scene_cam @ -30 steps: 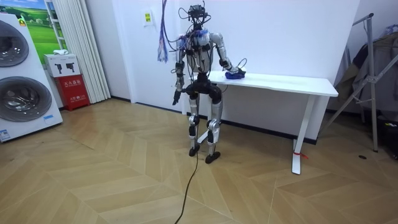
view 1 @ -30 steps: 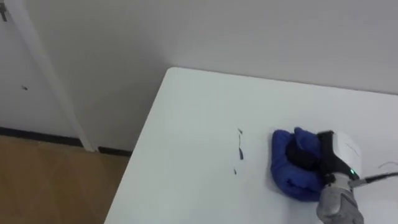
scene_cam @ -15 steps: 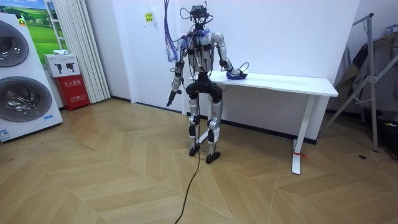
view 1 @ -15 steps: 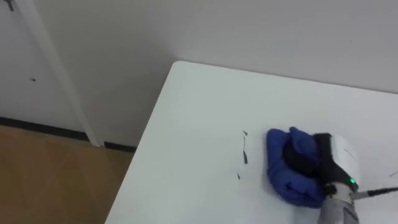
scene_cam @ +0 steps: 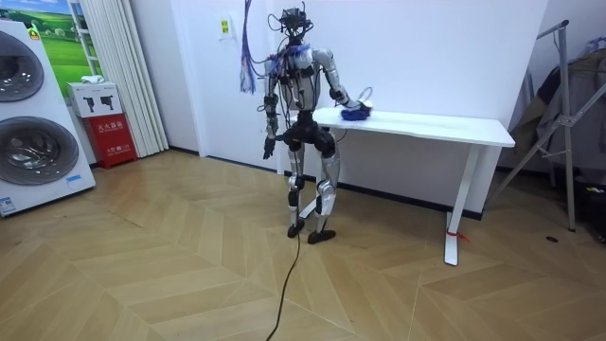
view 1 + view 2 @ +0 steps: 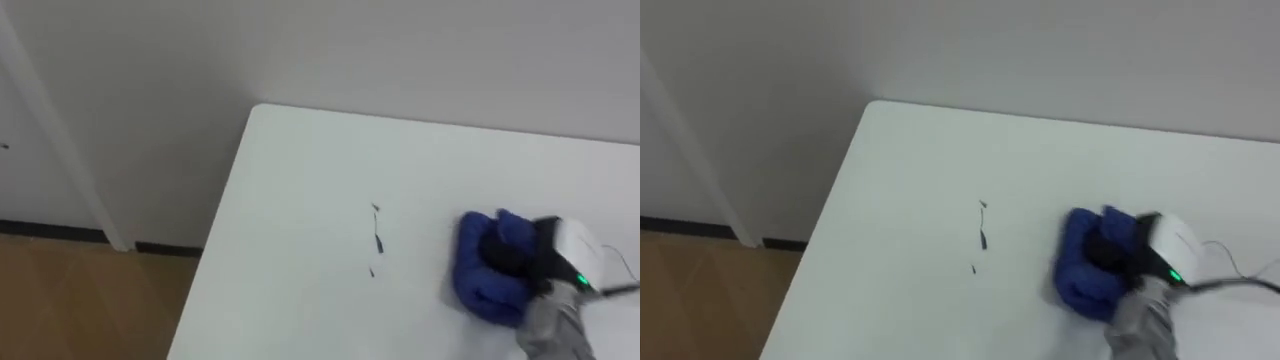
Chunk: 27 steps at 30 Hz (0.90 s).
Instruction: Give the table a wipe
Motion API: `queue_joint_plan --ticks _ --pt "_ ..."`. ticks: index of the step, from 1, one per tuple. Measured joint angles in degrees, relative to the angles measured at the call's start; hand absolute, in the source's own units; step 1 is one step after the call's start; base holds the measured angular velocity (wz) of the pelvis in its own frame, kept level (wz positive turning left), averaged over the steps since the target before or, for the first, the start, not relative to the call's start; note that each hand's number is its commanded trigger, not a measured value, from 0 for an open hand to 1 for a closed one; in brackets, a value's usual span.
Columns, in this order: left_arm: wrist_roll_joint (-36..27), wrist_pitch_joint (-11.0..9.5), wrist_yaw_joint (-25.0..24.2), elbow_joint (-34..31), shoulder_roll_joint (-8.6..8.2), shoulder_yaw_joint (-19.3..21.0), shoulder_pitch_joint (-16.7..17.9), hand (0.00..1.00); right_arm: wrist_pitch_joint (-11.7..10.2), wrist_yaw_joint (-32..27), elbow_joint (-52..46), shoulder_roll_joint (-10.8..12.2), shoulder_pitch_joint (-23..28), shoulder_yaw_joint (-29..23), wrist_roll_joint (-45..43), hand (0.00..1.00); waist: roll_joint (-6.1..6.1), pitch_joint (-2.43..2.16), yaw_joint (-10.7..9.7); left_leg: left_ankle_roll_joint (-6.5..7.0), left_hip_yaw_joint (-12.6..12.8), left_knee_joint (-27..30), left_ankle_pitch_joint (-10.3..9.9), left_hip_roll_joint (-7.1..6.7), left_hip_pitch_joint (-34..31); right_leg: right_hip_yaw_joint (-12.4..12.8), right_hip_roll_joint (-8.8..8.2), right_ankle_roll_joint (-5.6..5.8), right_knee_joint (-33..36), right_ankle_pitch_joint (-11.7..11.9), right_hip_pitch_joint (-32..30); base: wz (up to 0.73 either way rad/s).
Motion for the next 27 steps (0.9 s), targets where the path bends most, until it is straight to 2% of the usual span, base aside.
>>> queue_joint_plan --ticks 1,2,3,4,5,6,7,8,9,10,11,12,13,14,15,16,17,18,19,20,21,22,23,24,25,26,27 --pt "0.0 -1.2 0.0 1.6 0.01 -0.2 -1.8 0.00 -1.0 1.4 1.5 2.4 -3.5 2.5 -2.8 1.00 0.21 0.36 2.3 -0.40 0.2 2.1 -0.8 1.11 -1.7 -1.5 -2.53 0.09 7.1 -1.2 -2.8 -0.09" --pt "0.2 -2.5 0.0 1.3 0.05 -0.2 -2.6 0.00 -2.6 1.9 2.1 3.5 -5.6 3.0 -4.4 1.00 0.05 0.38 4.9 -0.82 -0.2 3.9 -1.5 1.53 -3.5 -2.2 -6.79 0.22 13.0 -3.0 -4.7 0.15" --pt "-0.2 -3.1 0.2 1.1 0.30 -0.1 -2.9 0.00 -3.9 1.7 4.2 3.6 -7.9 3.2 -5.2 1.00 0.00 0.32 6.6 -1.02 -1.5 5.8 -2.0 1.73 -5.7 -2.5 -11.59 0.58 16.1 -3.6 -5.7 0.35" --pt "-0.6 -3.1 0.3 1.2 0.59 -0.1 -2.7 0.00 -4.2 1.3 5.4 3.6 -9.0 3.2 -5.4 1.00 -0.16 0.24 6.7 -1.14 -2.6 6.8 -2.1 1.77 -6.9 -2.3 -13.85 0.63 16.9 -3.7 -6.1 0.61" --pt "-1.0 -3.1 0.5 1.3 1.33 0.0 -2.2 0.00 -4.4 -0.2 7.2 3.3 -9.6 2.4 -4.8 1.00 -0.86 -0.09 6.6 -1.69 -4.7 8.8 -2.2 2.19 -9.7 -1.1 -17.08 1.08 17.2 -3.4 -6.9 0.73" --pt "-0.9 -3.0 0.8 1.3 2.31 0.5 -1.5 0.00 -5.1 -2.6 6.7 2.9 -8.4 1.3 -2.3 1.00 -0.96 -0.12 6.1 -2.52 -7.0 10.0 -2.2 2.97 -11.8 0.7 -18.85 1.52 15.2 -3.1 -7.0 0.76" --pt "-0.9 -2.9 0.8 1.3 2.85 0.6 -1.1 0.00 -5.8 -4.1 6.6 2.6 -7.5 1.1 -1.0 1.00 -0.95 -0.13 5.5 -3.06 -8.4 10.4 -2.1 3.35 -12.3 1.3 -19.35 1.87 13.6 -2.9 -6.5 0.96" --pt "-0.8 -2.9 0.8 1.2 4.03 1.5 -0.7 0.00 -7.7 -5.9 6.5 2.4 -5.3 -1.0 0.9 1.00 -1.05 -0.20 3.2 -4.17 -11.6 10.9 -2.0 4.07 -13.4 2.2 -19.81 2.86 9.2 -2.2 -4.8 1.22" --pt "-0.7 -2.9 0.7 1.1 5.14 2.7 -0.3 0.00 -9.0 -7.2 5.9 2.2 -2.4 -3.5 1.5 1.00 -1.33 -0.37 0.7 -5.52 -15.0 10.7 -1.5 4.64 -14.0 2.4 -19.86 3.27 4.5 -0.7 -3.0 1.31" --pt "-0.7 -2.9 0.7 0.9 5.77 3.5 0.0 0.00 -9.9 -7.8 5.8 1.8 -0.9 -4.3 2.0 1.00 -1.81 -0.63 -0.8 -6.35 -16.4 10.5 -1.2 4.99 -13.8 2.1 -19.64 3.44 2.0 0.8 -1.7 1.31" --pt "-0.2 -2.5 0.7 -1.0 7.23 4.5 1.5 0.00 -11.6 -8.7 5.7 1.1 2.7 -6.1 2.1 1.00 -2.52 -0.90 -3.8 -8.06 -18.2 9.9 -0.8 5.96 -13.2 0.8 -18.82 3.60 -2.9 3.9 0.8 0.93" --pt "0.4 -2.4 0.8 -2.0 7.99 5.1 2.2 0.00 -12.3 -9.0 5.4 0.6 4.5 -7.3 2.1 1.00 -3.01 -0.93 -4.8 -9.09 -18.5 9.7 -0.7 6.77 -12.6 0.9 -18.16 3.84 -5.0 5.4 1.7 0.73" --pt "0.8 -2.4 0.8 -3.5 9.01 6.8 3.5 0.00 -13.3 -9.5 5.0 -0.6 8.0 -9.7 2.2 1.00 -3.69 -1.11 -5.5 -11.42 -18.5 9.7 -0.9 9.24 -11.4 1.0 -15.96 4.59 -7.0 7.6 2.3 0.09" --pt "0.4 -2.8 0.9 -4.0 9.60 8.1 4.8 0.00 -13.4 -9.6 4.0 -2.5 10.0 -10.6 3.2 1.00 -4.07 -1.21 -5.3 -14.06 -18.3 9.6 -1.2 11.64 -9.7 0.3 -13.51 6.49 -5.8 7.5 1.4 -0.36" --pt "-0.7 -3.0 1.2 -4.0 9.10 8.3 5.6 0.00 -13.1 -9.4 4.0 -5.1 11.5 -11.1 3.9 1.00 -2.25 -2.36 -5.1 -15.63 -17.6 9.5 -1.4 15.31 -8.4 -0.9 -11.52 9.08 -1.5 3.7 0.4 -0.50" --pt "-1.0 -3.0 1.0 -4.1 8.43 8.1 5.9 0.00 -12.6 -9.2 3.8 -6.0 11.8 -11.6 3.7 1.00 -1.45 -2.50 -5.5 -15.16 -17.1 9.1 -1.0 16.98 -7.9 -1.1 -10.40 7.37 0.7 1.6 -0.7 -0.40" --pt "-1.6 -3.1 0.9 -4.3 6.93 7.7 6.3 0.00 -11.6 -8.3 3.5 -7.2 11.9 -12.7 3.6 1.00 -1.10 -2.38 -6.6 -12.46 -14.9 7.4 1.2 18.91 -6.9 -0.9 -9.48 6.07 4.4 -1.7 -2.5 -0.21" --pt "-2.0 -3.1 0.8 -4.2 5.01 7.3 6.3 0.00 -10.1 -7.0 2.1 -8.4 11.9 -13.0 3.6 1.00 -1.52 -2.11 -6.8 -12.22 -11.9 6.3 3.6 19.34 -5.9 -0.1 -8.97 4.36 6.7 -3.7 -4.1 -0.20" --pt "-1.8 -3.1 0.8 -4.1 3.86 7.2 6.4 0.00 -9.2 -6.1 1.3 -8.8 11.8 -13.1 3.4 1.00 -1.22 -2.13 -6.7 -12.21 -10.1 6.8 4.0 19.21 -5.8 0.2 -8.28 3.69 6.9 -4.2 -4.3 -0.31" --pt "-1.8 -3.1 0.7 -3.9 2.31 7.2 6.8 0.00 -7.1 -4.2 -0.9 -8.7 11.4 -12.9 2.9 1.00 -1.39 -1.93 -6.1 -12.26 -6.8 8.9 4.0 18.38 -6.3 1.1 -7.17 2.19 6.9 -4.7 -5.1 -0.36" --pt "-1.8 -3.0 0.4 -3.8 1.53 7.1 6.8 0.00 -5.7 -2.3 -2.7 -8.4 9.9 -11.2 2.8 1.00 -1.16 -1.63 -5.8 -11.48 -6.0 12.1 3.5 17.00 -7.6 2.2 -6.20 0.58 6.5 -5.0 -5.5 -0.41" --pt "-1.8 -3.0 0.2 -3.7 1.36 6.8 6.8 0.00 -5.1 -1.0 -3.8 -8.2 8.9 -10.5 2.8 1.00 -1.60 -1.39 -5.5 -10.47 -6.0 13.9 2.8 15.95 -8.3 2.6 -5.80 -0.13 6.3 -5.0 -5.5 -0.50" --pt "-1.8 -2.9 -0.2 -3.0 0.93 6.3 6.8 0.00 -4.7 1.1 -5.6 -8.1 5.8 -8.3 2.7 1.00 -1.16 -0.43 -4.8 -8.51 -6.2 16.5 0.6 12.38 -9.8 2.7 -5.25 -1.48 5.7 -4.5 -5.5 -0.44" --pt "-2.0 -2.4 -0.9 -3.0 0.69 5.2 6.9 0.00 -4.7 2.5 -6.2 -7.7 2.1 -6.7 2.2 1.00 -0.15 0.23 -4.3 -6.64 -6.7 17.3 -1.2 8.37 -11.8 2.9 -4.17 -2.25 4.7 -4.1 -5.5 -0.38" --pt "-2.1 -2.2 -0.9 -3.1 0.64 4.6 6.8 0.00 -4.7 2.9 -6.8 -7.4 0.6 -6.3 1.5 1.00 0.31 0.45 -3.8 -5.83 -6.7 16.9 -1.6 6.38 -12.7 3.0 -3.69 -2.46 4.3 -4.0 -5.7 -0.30" --pt "-2.5 -1.9 -0.9 -3.5 0.48 3.8 6.7 0.00 -4.7 3.1 -7.3 -7.0 -2.2 -5.2 0.2 1.00 1.16 0.84 -2.2 -3.73 -6.2 14.2 -2.0 2.39 -12.9 3.8 -2.82 -2.86 4.1 -4.0 -6.5 -0.53" --pt "-2.6 -1.7 -0.6 -3.5 0.51 3.8 6.8 0.00 -4.8 3.3 -7.0 -5.8 -4.5 -4.2 -1.2 1.00 1.10 0.70 -0.1 -2.53 -7.5 12.0 -1.1 0.15 -12.4 5.1 -2.01 -3.39 3.2 -3.7 -7.0 -0.52"
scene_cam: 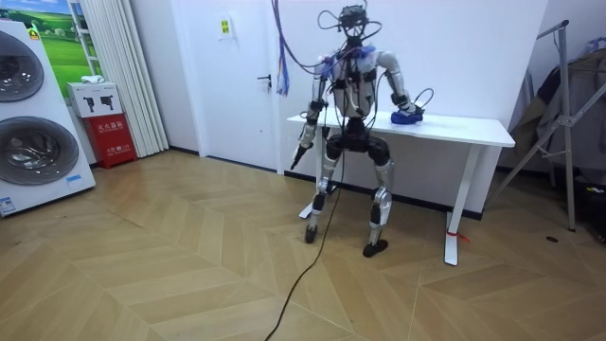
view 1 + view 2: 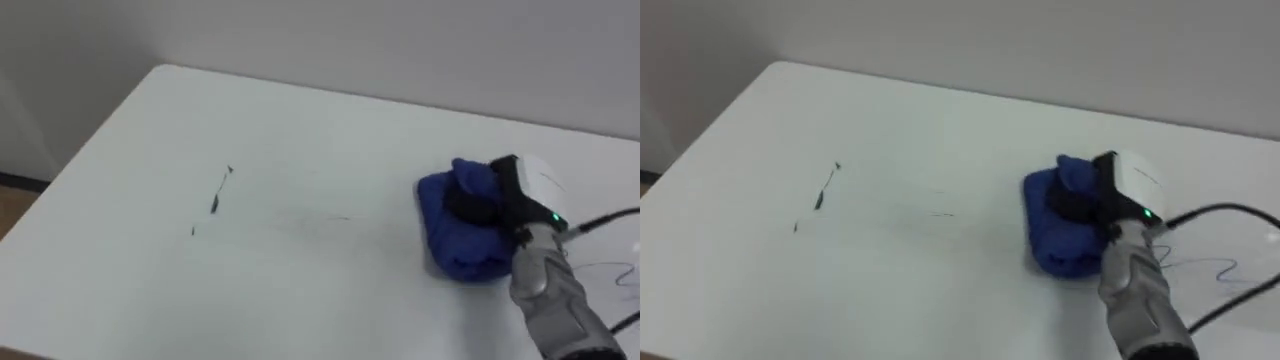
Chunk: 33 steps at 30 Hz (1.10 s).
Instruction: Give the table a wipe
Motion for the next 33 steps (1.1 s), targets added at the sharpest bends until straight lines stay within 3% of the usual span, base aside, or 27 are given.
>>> queue_joint_plan --ticks 1,3,4,5,7,8,9,11,14,15,16,20,22,23,24,27,30,32,33 --pt "-0.3 0.3 0.2 0.0 -0.01 0.1 0.1 0.00 -0.1 0.0 0.2 0.8 -0.9 0.4 -0.3 1.00 -0.16 -0.06 0.2 -0.25 -0.3 -1.4 0.6 -0.20 0.5 0.1 0.51 -0.43 -1.1 0.3 0.3 -0.30" --pt "-1.3 1.7 0.2 -1.6 -0.45 0.0 0.8 0.00 -1.7 0.1 0.7 1.2 -1.1 1.4 0.3 1.00 -0.67 -0.55 0.2 -0.41 -0.5 -7.4 3.7 -1.04 2.7 2.0 2.78 -2.52 -5.8 1.5 1.4 0.15" --pt "-1.8 2.0 0.2 -2.4 -0.54 -0.1 1.2 0.00 -1.7 0.0 1.1 1.2 -0.6 1.5 0.3 1.00 -0.67 -0.75 0.2 -0.42 -0.5 -8.4 4.0 -1.06 3.1 2.1 3.08 -2.80 -6.8 1.7 1.8 0.15" --pt "-2.9 2.2 0.6 -2.8 -0.44 0.1 1.7 0.00 -1.8 -0.3 2.4 1.2 1.0 1.7 0.0 1.00 -0.70 -0.91 -0.2 -0.54 -0.5 -10.1 4.4 -1.19 4.1 2.0 3.32 -2.44 -8.6 2.2 2.9 0.13" --pt "-4.9 2.7 1.7 -3.6 -0.36 1.0 2.3 0.00 -2.5 -1.7 5.1 1.1 5.9 1.1 0.5 1.00 -0.86 -1.02 -2.3 -0.64 -1.6 -12.4 4.7 -1.85 5.8 1.8 3.34 -0.55 -11.0 3.2 5.1 0.30" --pt "-4.9 3.0 1.9 -4.3 -0.37 2.1 2.8 0.00 -5.1 -4.8 3.6 1.5 10.6 -1.1 2.4 1.00 -1.12 -1.50 -4.3 -0.60 -2.1 -13.4 4.7 -2.45 6.5 2.2 3.12 2.37 -12.1 3.3 6.1 0.41" --pt "-4.7 3.0 1.9 -4.4 -0.51 3.8 3.0 0.00 -7.7 -7.1 4.0 1.4 12.9 -3.7 2.6 1.00 -1.19 -1.59 -6.6 -0.62 -2.9 -14.0 4.8 -2.85 6.9 2.1 2.99 3.14 -12.2 3.1 6.9 0.36" --pt "-3.2 2.3 2.0 -4.6 -0.40 7.4 1.1 0.00 -8.9 -9.8 4.9 1.4 15.4 -8.5 2.9 1.00 -1.71 -1.63 -9.1 -0.60 -3.5 -15.6 5.7 -3.09 7.3 1.8 3.13 3.30 -13.2 3.7 7.9 0.20" --pt "-1.6 0.2 2.6 -6.7 0.52 8.6 1.4 0.00 -8.6 -12.9 7.1 1.1 22.1 -15.3 4.3 1.00 -2.60 -2.67 -10.4 -0.60 -4.1 -16.6 6.1 -3.45 9.8 1.7 3.24 3.44 -15.0 4.1 11.2 0.07" --pt "-1.7 0.1 2.6 -6.6 0.71 8.2 1.8 0.00 -7.8 -12.9 7.6 0.7 23.4 -16.4 5.1 1.00 -2.85 -3.11 -10.3 -0.55 -4.2 -17.1 5.5 -3.47 11.0 2.2 3.19 4.18 -15.1 3.2 11.8 -0.09" --pt "-1.7 0.1 2.5 -6.5 0.70 7.8 1.9 0.00 -7.1 -12.8 7.8 0.4 24.0 -16.6 5.4 1.00 -2.88 -3.26 -10.3 -0.83 -4.1 -17.1 5.2 -3.47 11.6 2.2 3.15 4.31 -15.0 2.9 12.2 -0.17" --pt "-2.1 1.1 2.3 -6.2 0.42 4.3 2.1 0.00 -2.1 -11.1 7.3 -0.1 22.0 -15.5 5.1 1.00 -2.62 -3.19 -8.3 -0.71 -2.6 -16.3 5.1 -3.17 12.0 3.9 3.47 4.29 -14.8 4.3 11.8 -0.28" --pt "-2.2 2.1 2.3 -5.9 0.27 3.4 1.8 0.00 1.1 -9.0 5.8 0.0 19.4 -12.7 4.6 1.00 -2.47 -3.03 -6.9 -0.71 -1.9 -16.2 5.1 -2.91 11.7 5.2 3.94 4.09 -14.8 4.9 11.0 -0.36" --pt "-2.5 2.5 2.3 -5.6 0.22 2.7 1.5 0.00 3.9 -6.8 2.7 0.2 17.5 -8.9 3.9 1.00 -2.33 -2.88 -5.2 -0.71 -1.6 -16.2 5.1 -2.78 11.4 5.6 4.12 3.75 -14.7 5.2 10.0 -0.44" --pt "-2.6 2.5 2.3 -5.2 0.20 2.6 1.2 0.00 4.9 -5.6 0.8 0.4 16.4 -6.6 3.3 1.00 -2.27 -2.71 -4.7 -0.73 -1.7 -16.3 5.1 -2.79 11.2 5.6 4.21 3.56 -14.6 5.4 9.8 -0.45" --pt "-2.8 3.6 2.2 -3.3 -0.02 0.8 -1.1 0.00 5.2 -0.6 -1.2 3.1 4.7 4.2 -3.2 1.00 -2.29 -1.05 -2.9 -0.89 -2.4 -16.5 5.6 -2.69 9.9 5.2 4.52 2.82 -14.0 5.6 8.1 0.01" --pt "-2.9 3.7 2.2 -3.8 -0.03 0.0 -0.7 0.00 4.3 0.4 -1.3 5.2 -0.2 6.1 -4.8 1.00 -2.34 -1.11 -0.7 -0.51 -4.3 -17.5 6.0 -3.13 9.7 4.4 4.58 2.74 -15.0 5.5 8.8 0.40" --pt "-2.8 3.8 2.3 -4.2 -0.11 -0.4 0.6 0.00 3.4 0.4 -1.3 5.1 -0.1 6.2 -4.6 1.00 -2.36 -1.16 -0.1 -0.41 -5.5 -17.5 6.1 -3.57 9.9 3.8 4.45 3.09 -16.0 5.4 9.8 0.32" --pt "-2.8 4.2 2.3 -4.3 -0.66 -0.4 0.9 0.00 3.1 0.3 -0.5 4.6 0.3 6.1 -4.8 1.00 -2.20 -0.59 -0.2 -0.37 -6.1 -17.4 6.1 -3.62 9.7 3.6 4.38 3.30 -15.9 5.6 10.0 0.26"
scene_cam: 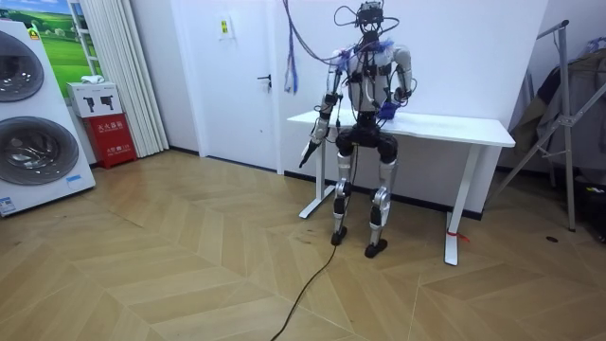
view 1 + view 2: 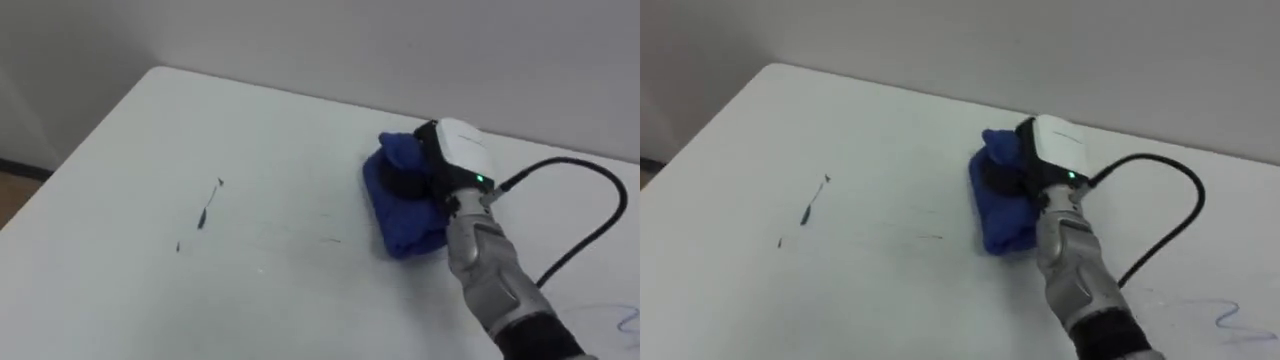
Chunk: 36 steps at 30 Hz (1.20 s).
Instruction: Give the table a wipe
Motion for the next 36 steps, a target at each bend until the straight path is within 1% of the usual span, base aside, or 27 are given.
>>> queue_joint_plan --ticks 1,2,3,4,5,6,7,8,9,12,14,16,18,19,20,21,22,23,24,26,27,28,29,30,32,34,36 --pt "0.0 0.3 0.0 0.0 -0.28 0.0 0.0 0.00 0.0 0.0 0.4 -0.3 0.3 -0.1 -0.2 1.00 0.18 0.33 -0.2 0.09 -0.3 0.0 0.1 -0.13 -0.2 -0.1 -0.08 0.07 -0.1 0.0 -0.1 0.19" --pt "0.0 0.3 -0.1 0.0 -0.50 0.3 0.1 0.00 -0.2 0.0 0.7 -0.8 2.7 -0.8 -0.6 1.00 0.42 0.42 -0.6 0.24 -0.5 0.0 0.2 -0.43 -0.7 -0.3 -0.30 0.17 -0.9 0.1 0.1 0.17" --pt "0.0 0.3 -0.1 0.0 -0.50 0.6 0.2 0.00 -0.7 -0.1 0.8 -0.8 4.3 -1.5 -0.6 1.00 0.52 0.31 -1.2 0.27 -0.7 0.1 0.2 -0.51 -0.8 -0.7 -0.35 0.23 -1.3 0.2 0.3 0.31" --pt "0.0 0.3 0.0 -0.1 -0.47 1.7 0.8 0.00 -3.1 -2.4 0.5 -0.7 8.4 -3.5 0.3 1.00 0.79 0.01 -3.2 0.32 -1.2 0.0 0.2 -0.61 -0.6 -1.5 -0.50 0.35 -1.5 0.2 0.8 0.23" --pt "0.0 0.3 0.0 -0.2 -0.42 3.1 2.1 0.00 -5.2 -4.3 0.3 -0.9 12.0 -5.3 0.4 1.00 0.94 -0.40 -4.8 0.33 -1.1 -0.2 0.2 -0.62 0.2 -1.5 -0.50 0.38 -1.8 0.2 1.6 0.20" --pt "-0.1 0.2 0.0 -0.2 -0.10 4.0 2.8 0.00 -6.8 -6.2 0.4 -0.9 15.4 -7.5 1.1 1.00 1.21 -0.59 -6.7 0.38 -1.2 -0.3 0.1 -0.68 1.0 -1.5 -0.50 0.48 -2.0 0.1 2.5 0.00" --pt "-0.1 0.1 0.0 -0.3 0.17 4.3 3.4 0.00 -7.5 -7.1 0.4 -0.9 17.4 -8.8 1.4 1.00 1.21 -0.96 -7.5 0.43 -1.2 -0.4 0.0 -0.72 1.3 -1.4 -0.52 0.58 -2.0 0.0 2.8 0.00" --pt "0.1 -0.3 0.0 -0.5 0.38 5.8 3.9 0.00 -8.8 -8.5 0.3 -1.2 21.0 -11.4 2.3 1.00 0.66 -1.73 -8.7 0.46 -1.1 -0.5 0.0 -0.86 1.8 -1.2 -0.74 0.69 -2.0 -0.5 3.3 0.00" --pt "0.6 -0.7 0.1 -0.7 0.56 6.7 4.1 0.00 -9.5 -10.2 0.3 -2.3 24.3 -13.2 2.7 1.00 0.39 -2.25 -9.5 0.61 -1.1 -0.5 -0.1 -0.98 2.4 -0.7 -0.87 0.91 -1.9 -0.8 4.0 -0.06" --pt "1.1 -1.1 0.0 -1.9 0.67 7.2 4.3 0.00 -9.8 -12.8 2.0 -4.5 28.1 -16.7 4.8 1.00 0.85 -2.53 -10.2 0.70 -0.5 -0.2 -0.9 -1.18 4.4 0.2 -1.05 1.64 -1.8 -0.8 5.6 -0.21" --pt "1.1 -1.1 -0.3 -3.2 0.69 7.0 4.0 0.00 -9.6 -12.8 2.6 -4.6 28.0 -18.2 5.8 1.00 0.64 -2.39 -10.4 0.94 -0.5 0.0 -1.1 -1.30 4.7 0.4 -1.27 1.89 -1.7 -0.7 5.9 -0.03" --pt "1.1 -1.2 -0.2 -4.1 1.06 5.8 3.9 0.00 -8.9 -12.8 3.0 -4.6 27.2 -17.6 6.8 1.00 0.79 -2.49 -10.5 1.10 -0.4 0.2 -1.1 -1.41 4.7 0.8 -1.33 2.19 -1.8 -0.5 5.9 -0.05" --pt "0.9 -1.1 -0.2 -4.0 1.01 5.2 3.2 0.00 -7.5 -12.3 3.0 -4.6 26.3 -17.1 7.1 1.00 0.64 -2.38 -10.1 1.21 -0.1 0.1 -1.1 -1.40 4.8 1.4 -1.31 2.25 -1.8 -0.4 5.8 -0.10" --pt "0.4 -1.0 0.1 -4.0 0.91 4.5 2.7 0.00 -6.0 -11.4 1.8 -4.4 25.6 -16.3 7.2 1.00 0.67 -2.39 -9.6 1.22 0.5 0.0 -1.1 -1.39 4.7 1.9 -1.27 1.96 -1.5 -0.1 5.3 -0.28" --pt "0.0 -1.0 0.5 -3.9 0.83 3.2 2.2 0.00 -3.8 -10.5 1.1 -4.3 24.1 -14.8 7.1 1.00 0.79 -2.10 -8.7 1.19 1.3 0.0 -1.1 -1.24 4.8 2.3 -1.06 1.79 -1.5 0.0 4.9 -0.35" --pt "-0.1 -1.0 0.5 -3.5 0.81 2.0 1.5 0.00 -1.6 -9.1 0.4 -4.1 22.2 -13.0 7.0 1.00 0.66 -2.01 -8.3 1.08 1.7 -0.1 -1.0 -1.05 4.5 2.7 -0.89 1.49 -1.2 0.2 4.2 -0.33" --pt "-0.1 -0.9 0.5 -3.3 0.71 1.3 1.1 0.00 -0.5 -8.1 -0.1 -4.1 21.1 -12.0 6.9 1.00 0.64 -1.95 -7.9 1.03 2.1 -0.2 -1.0 -0.97 4.4 3.2 -0.80 1.37 -0.8 0.2 3.7 -0.26" --pt "-0.1 -0.9 0.5 -3.2 0.36 0.3 0.5 0.00 1.5 -5.8 -1.8 -3.3 19.0 -9.9 5.5 1.00 0.65 -1.88 -7.0 0.93 2.7 -0.3 -0.9 -0.71 3.9 3.7 -0.59 1.05 -0.7 0.4 2.7 -0.23" --pt "-0.1 -0.9 0.5 -3.2 0.21 0.1 0.2 0.00 2.3 -4.7 -3.0 -3.0 18.3 -8.6 4.2 1.00 0.66 -1.78 -6.4 0.89 3.0 -0.4 -0.9 -0.54 3.7 4.1 -0.38 0.83 -0.7 0.5 2.4 -0.28" --pt "-0.1 -0.9 0.8 -1.9 0.36 -1.6 -0.6 0.00 3.7 -0.7 -6.3 -2.0 13.9 -2.1 1.8 1.00 0.40 -1.54 -4.0 0.59 3.8 -1.1 -0.6 0.09 3.2 4.7 0.29 0.36 -0.6 0.8 1.3 -0.19" --pt "-0.1 -0.8 0.8 -1.8 0.31 -2.2 -0.6 0.00 3.6 0.9 -6.5 -1.5 11.1 1.5 1.8 1.00 0.38 -1.22 -3.1 0.40 3.8 -1.4 -0.4 0.27 3.1 4.6 0.51 0.26 -0.7 0.8 1.1 0.00" --pt "-0.1 -0.7 0.8 -1.8 0.32 -2.5 -0.7 0.00 3.3 1.5 -6.5 -1.4 10.1 2.8 1.8 1.00 0.34 -1.02 -2.9 0.35 3.8 -1.4 -0.5 0.34 3.2 4.4 0.57 0.24 -0.8 0.8 1.1 0.15" --pt "-0.1 -0.5 0.8 -1.8 0.30 -3.1 -0.6 0.00 2.5 2.6 -6.5 -1.3 8.5 4.1 1.6 1.00 0.49 -0.55 -2.0 0.31 3.3 -1.3 -0.4 0.36 2.9 3.8 0.59 0.26 -0.9 0.8 1.1 0.27" --pt "-0.2 -0.4 0.8 -2.0 -0.03 -3.1 -0.6 0.00 1.9 3.1 -6.5 -1.3 7.4 4.4 0.7 1.00 0.75 0.43 -1.4 0.27 2.7 -1.1 -0.4 0.31 2.4 3.1 0.55 0.27 -1.0 0.8 0.9 0.30" --pt "-0.4 0.1 0.7 -2.2 -0.29 -3.0 0.6 0.00 0.8 2.2 -5.1 -1.2 7.7 4.1 0.2 1.00 0.80 0.69 -1.8 0.27 1.8 -0.8 -0.3 0.15 1.5 2.1 0.40 0.30 -1.2 0.9 0.9 0.27" --pt "-0.8 0.2 0.7 -2.5 -0.28 -2.7 2.1 0.00 -1.1 0.1 -4.5 -1.2 9.9 2.1 0.1 1.00 1.12 0.47 -2.8 0.30 1.0 -0.8 -0.2 -0.06 1.1 1.3 0.21 0.31 -1.5 0.9 1.1 0.21" --pt "-0.9 0.3 0.7 -2.5 -0.30 -2.0 4.1 0.00 -4.3 -3.9 -3.4 -1.6 14.3 -0.5 0.1 1.00 1.53 -0.40 -4.2 0.33 0.9 -1.0 -0.2 -0.29 1.7 0.9 -0.02 0.44 -2.0 0.8 1.8 0.13"
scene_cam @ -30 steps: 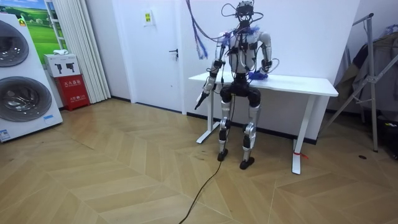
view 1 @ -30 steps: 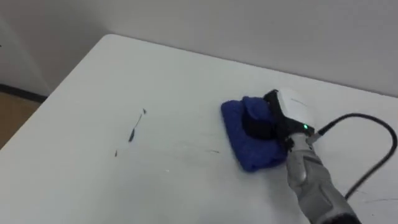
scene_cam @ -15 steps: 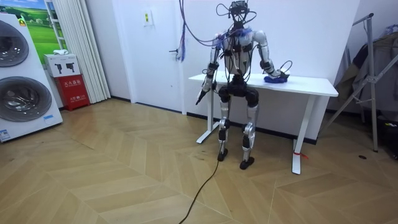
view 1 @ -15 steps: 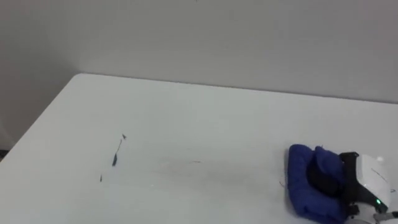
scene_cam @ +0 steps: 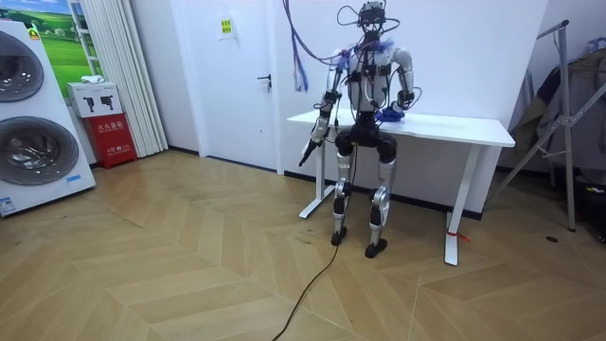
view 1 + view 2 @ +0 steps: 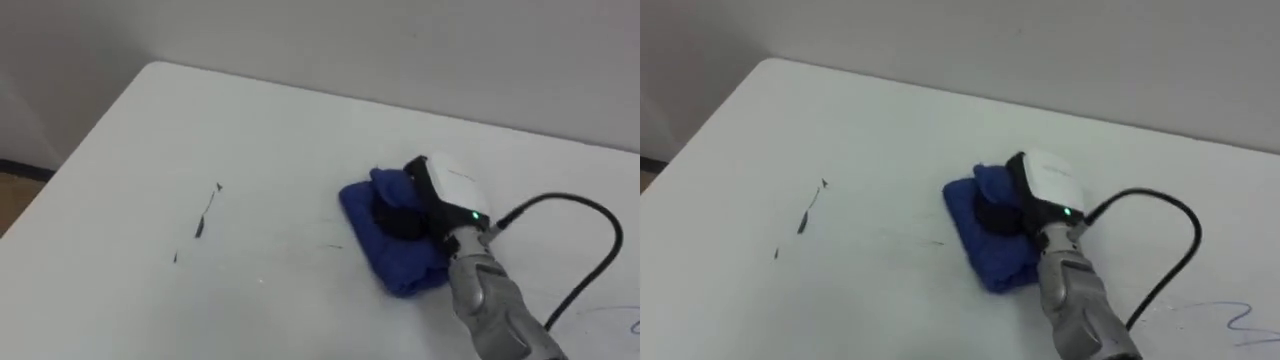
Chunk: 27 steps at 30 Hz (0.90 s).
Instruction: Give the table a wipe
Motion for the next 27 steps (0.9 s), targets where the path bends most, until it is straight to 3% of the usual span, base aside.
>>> queue_joint_plan --ticks 1,5,8,11,13,16,18,21,22,24,27 --pt "0.0 0.0 0.0 0.0 0.01 0.5 0.3 0.00 -1.0 -1.3 0.5 -0.2 1.1 -0.8 0.1 1.00 0.01 0.00 -0.7 0.07 0.0 -0.1 0.0 -0.06 0.4 -0.3 -0.13 0.12 0.0 -0.1 0.5 0.17" --pt "0.4 0.0 -0.2 0.0 0.96 5.9 0.9 0.00 -4.3 -9.8 1.2 -2.1 12.4 -8.6 0.6 1.00 -0.79 -1.45 -4.6 0.50 -1.1 -0.4 0.2 -0.98 2.0 -0.9 -0.93 0.70 -0.6 -0.8 2.9 0.12" --pt "0.9 -0.3 -0.2 -0.6 1.34 8.3 0.4 0.00 -5.9 -13.4 4.2 -2.6 16.5 -14.7 2.5 1.00 -0.81 -1.84 -6.2 0.76 -1.1 -0.4 -0.3 -1.05 3.8 -0.6 -1.30 1.64 -0.7 -1.2 4.5 -0.03" --pt "1.1 -0.9 -0.2 -1.9 1.40 7.9 0.0 0.00 -6.2 -14.1 6.2 -2.9 16.4 -16.3 4.6 1.00 -0.68 -1.92 -6.9 1.15 -0.9 0.4 -0.5 -1.30 3.7 -0.1 -1.58 1.99 -0.3 -0.9 4.4 -0.07" --pt "1.0 -0.9 -0.1 -2.0 1.36 6.9 -1.1 0.00 -5.0 -13.7 6.2 -2.9 15.2 -15.7 5.4 1.00 -0.68 -1.92 -6.6 1.37 -0.9 0.9 -0.6 -1.45 3.3 0.0 -1.77 2.12 0.1 -0.9 4.1 -0.02" --pt "0.3 -0.9 0.9 -1.6 1.15 4.1 -1.6 0.00 -0.6 -11.7 4.1 -1.9 13.1 -13.1 5.7 1.00 -0.70 -1.87 -5.9 1.43 0.4 0.9 -0.7 -1.18 3.3 0.7 -1.69 1.74 0.2 -0.3 3.5 -0.24" --pt "0.2 -0.7 2.3 0.7 0.75 0.9 -3.9 0.00 4.1 -9.3 2.4 -0.7 10.6 -10.6 4.7 1.00 -0.80 -1.72 -3.9 1.19 1.6 0.9 -0.8 -0.88 3.2 1.7 -1.19 1.47 0.2 0.1 2.7 -0.34" --pt "0.4 -0.6 2.5 3.4 0.56 -1.9 -5.5 0.00 8.2 -3.3 -0.3 1.2 5.9 -6.0 2.3 1.00 -0.79 -1.70 -2.1 0.71 2.4 0.9 -0.6 -0.22 2.5 2.4 -0.56 0.97 0.4 0.2 1.5 -0.20" --pt "0.3 -0.4 2.6 3.5 0.38 -2.3 -5.9 0.00 9.2 -0.7 -1.5 2.1 3.3 -2.3 1.0 1.00 -0.78 -1.50 -0.4 0.34 3.0 0.7 -0.5 0.24 2.2 3.0 -0.09 0.68 0.3 0.3 0.8 -0.20" --pt "0.0 0.3 2.7 2.5 0.05 -2.3 -5.7 0.00 9.6 4.3 -2.2 3.3 -2.3 5.1 -0.8 1.00 -0.75 -1.16 1.7 -0.18 3.2 0.6 -0.5 0.86 1.7 3.3 0.57 -0.20 0.3 0.4 -0.1 -0.07" --pt "-0.3 0.9 2.6 1.8 -0.15 -2.2 -4.1 0.00 8.0 7.3 -2.1 4.5 -5.2 7.7 -2.4 1.00 -0.21 -0.67 3.3 -0.13 1.7 0.6 -0.4 0.75 1.3 1.9 0.63 -0.27 0.3 0.0 0.4 0.33"
